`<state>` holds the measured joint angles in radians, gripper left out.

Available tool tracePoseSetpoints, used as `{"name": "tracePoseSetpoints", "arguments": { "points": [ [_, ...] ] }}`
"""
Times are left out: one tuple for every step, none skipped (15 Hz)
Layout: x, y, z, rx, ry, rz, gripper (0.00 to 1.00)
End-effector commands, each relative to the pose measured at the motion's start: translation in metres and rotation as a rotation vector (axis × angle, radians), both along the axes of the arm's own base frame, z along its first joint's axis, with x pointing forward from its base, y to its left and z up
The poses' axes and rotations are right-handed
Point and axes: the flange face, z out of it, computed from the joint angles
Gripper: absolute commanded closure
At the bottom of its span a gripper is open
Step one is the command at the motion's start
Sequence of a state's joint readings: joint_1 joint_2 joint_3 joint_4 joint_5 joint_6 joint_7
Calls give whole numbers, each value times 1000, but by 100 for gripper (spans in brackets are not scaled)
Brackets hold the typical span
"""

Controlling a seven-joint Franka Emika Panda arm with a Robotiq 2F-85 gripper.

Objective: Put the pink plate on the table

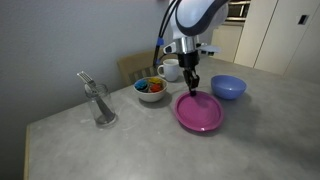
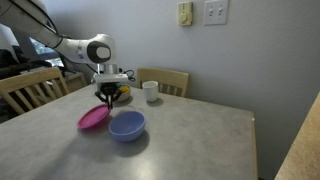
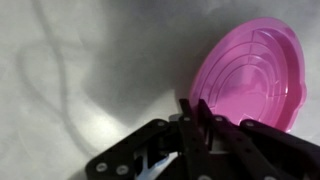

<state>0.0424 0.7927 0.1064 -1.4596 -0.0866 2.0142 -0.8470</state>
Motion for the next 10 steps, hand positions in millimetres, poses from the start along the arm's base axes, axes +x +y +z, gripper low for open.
{"name": "tracePoseSetpoints", "arguments": {
  "points": [
    [-14,-3,-11,-6,6,47,97],
    [-15,-1,-12,-4,5,46,97],
    [-15,0,-14,-3,1,42,97],
    [-15,1,-14,-3,-1,38,64],
    [-15,1,-15,1,-5,42,64],
    [-15,2,-15,4,-7,42,57],
    [-15,3,-15,8,-11,36,51],
    [-15,3,-14,8,-18,39,42],
    [-15,2,-13,4,-26,31,36],
    [-16,1,-7,-14,-35,13,28]
  ]
}}
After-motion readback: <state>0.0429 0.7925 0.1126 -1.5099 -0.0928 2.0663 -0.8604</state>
